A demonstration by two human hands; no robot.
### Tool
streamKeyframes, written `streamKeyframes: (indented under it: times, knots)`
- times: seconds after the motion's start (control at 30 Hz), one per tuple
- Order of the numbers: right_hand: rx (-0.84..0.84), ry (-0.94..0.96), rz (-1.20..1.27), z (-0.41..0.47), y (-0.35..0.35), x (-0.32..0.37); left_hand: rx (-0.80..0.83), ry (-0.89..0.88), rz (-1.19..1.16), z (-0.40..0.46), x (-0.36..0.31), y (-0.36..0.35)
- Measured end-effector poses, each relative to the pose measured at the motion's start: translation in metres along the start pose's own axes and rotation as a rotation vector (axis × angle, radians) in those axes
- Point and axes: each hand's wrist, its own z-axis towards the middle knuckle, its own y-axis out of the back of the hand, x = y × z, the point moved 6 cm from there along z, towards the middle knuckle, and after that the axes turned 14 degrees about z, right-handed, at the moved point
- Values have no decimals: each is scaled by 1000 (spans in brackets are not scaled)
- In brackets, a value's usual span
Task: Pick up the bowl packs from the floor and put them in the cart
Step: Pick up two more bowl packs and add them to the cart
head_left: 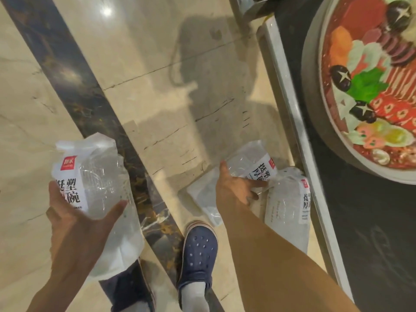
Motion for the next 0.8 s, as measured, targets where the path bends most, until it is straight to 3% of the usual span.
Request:
streamKeyframes:
  times: [0.07, 0.2, 0.43, 0.63, 0.8]
  knots:
    - [-98, -32, 77, -5, 9, 3, 0, -7, 27, -1, -4, 2]
    - [-8, 28, 14, -12, 20, 4, 22, -11, 93, -5, -13, 11]
    - [201, 331, -223, -51, 65, 21, 77, -17, 174, -35, -48, 43]
    - [327, 500, -342, -109, 167, 47, 122, -94, 241, -98, -115, 102]
    - [303, 527, -353, -172, 311, 76, 198, -347, 251, -190, -211, 184]
